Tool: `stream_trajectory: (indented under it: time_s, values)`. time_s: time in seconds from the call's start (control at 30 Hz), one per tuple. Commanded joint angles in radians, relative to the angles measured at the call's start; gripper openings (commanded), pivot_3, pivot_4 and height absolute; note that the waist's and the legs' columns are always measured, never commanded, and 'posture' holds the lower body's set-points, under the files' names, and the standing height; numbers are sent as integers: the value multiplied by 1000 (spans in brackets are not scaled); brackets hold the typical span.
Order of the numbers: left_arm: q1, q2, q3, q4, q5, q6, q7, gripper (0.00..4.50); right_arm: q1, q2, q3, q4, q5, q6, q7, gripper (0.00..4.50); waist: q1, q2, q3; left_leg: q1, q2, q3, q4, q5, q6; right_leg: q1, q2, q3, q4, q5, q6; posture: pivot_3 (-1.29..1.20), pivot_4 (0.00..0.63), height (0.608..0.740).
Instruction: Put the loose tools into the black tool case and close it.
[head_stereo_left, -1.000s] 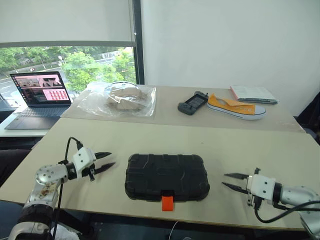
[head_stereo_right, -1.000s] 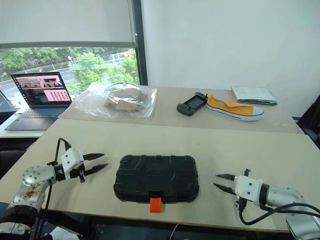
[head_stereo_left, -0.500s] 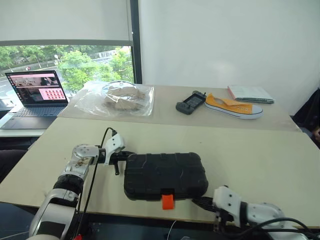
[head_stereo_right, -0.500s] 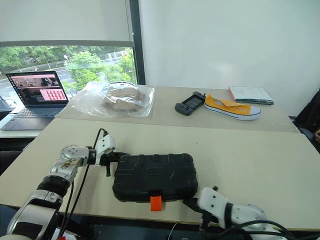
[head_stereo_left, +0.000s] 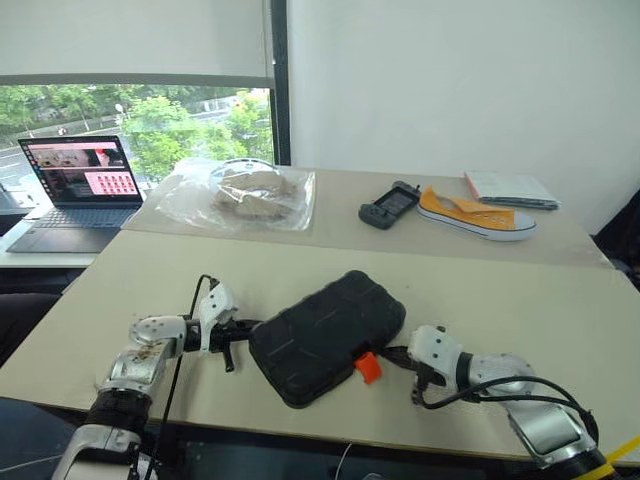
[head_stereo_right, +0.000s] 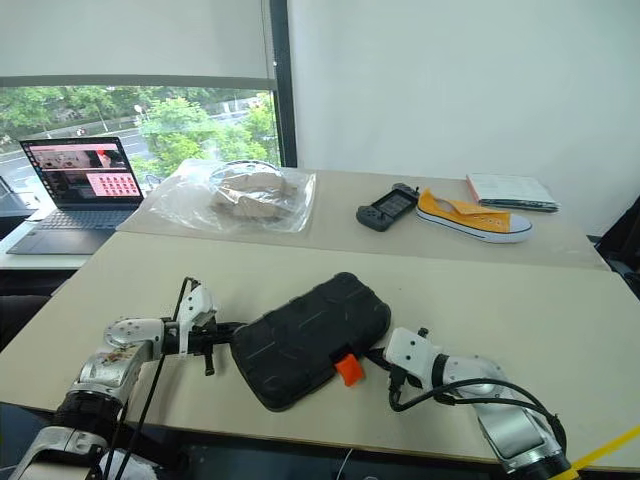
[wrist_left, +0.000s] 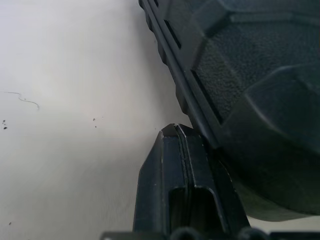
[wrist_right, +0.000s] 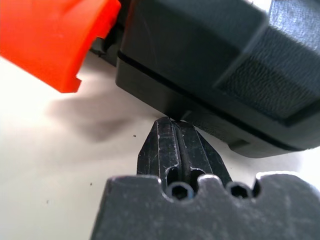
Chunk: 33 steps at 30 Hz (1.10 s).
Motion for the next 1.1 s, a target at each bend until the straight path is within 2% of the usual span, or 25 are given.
stream_trajectory:
  time_s: [0.03, 0.1, 0.2, 0.33, 0.63, 1.1]
  values:
    - [-78, -3, 36, -84, -81, 52, -11, 34, 90, -58, -95, -123, 85, 36, 53, 0, 5, 0, 0, -2, 0, 0, 2, 0, 0, -2, 0, 0, 0, 0, 0, 0, 150, 740]
    - [-118, -7, 13, -77, -71, 56, -21, 34, 147, -83, -117, -186, 108, 66, 68, 0, 9, 0, 0, -7, 0, -2, 7, 0, 0, -4, 0, -3, 3, 0, 0, 0, 150, 740]
    - [-191, -35, -43, -50, -38, 64, -29, 34, 221, -91, -130, -290, 139, 153, 52, 0, 6, 0, 0, -6, -1, -2, 8, 0, 1, -3, 0, -7, 3, 0, 1, 0, 150, 740]
    - [-239, -65, -135, -6, 29, 35, -48, 34, 238, -61, -99, -365, 131, 209, 12, 0, -5, 0, 0, -5, -1, -2, 9, 0, 0, -3, 1, -4, 4, -1, 5, 0, 150, 740]
    - [-267, -129, -232, 60, 109, -2, -49, 34, 150, -9, -41, -335, 91, 247, -29, 0, -3, 0, -1, -5, -1, -2, 10, 0, 0, -2, 1, -1, 4, 1, 3, 0, 150, 740]
    - [-238, -125, -243, 80, 136, -10, -52, 34, 2, 56, 26, -285, 75, 278, -33, 0, -4, 2, -2, -4, -1, -2, 11, 0, 1, -2, 1, 0, 5, 1, 3, 0, 150, 740]
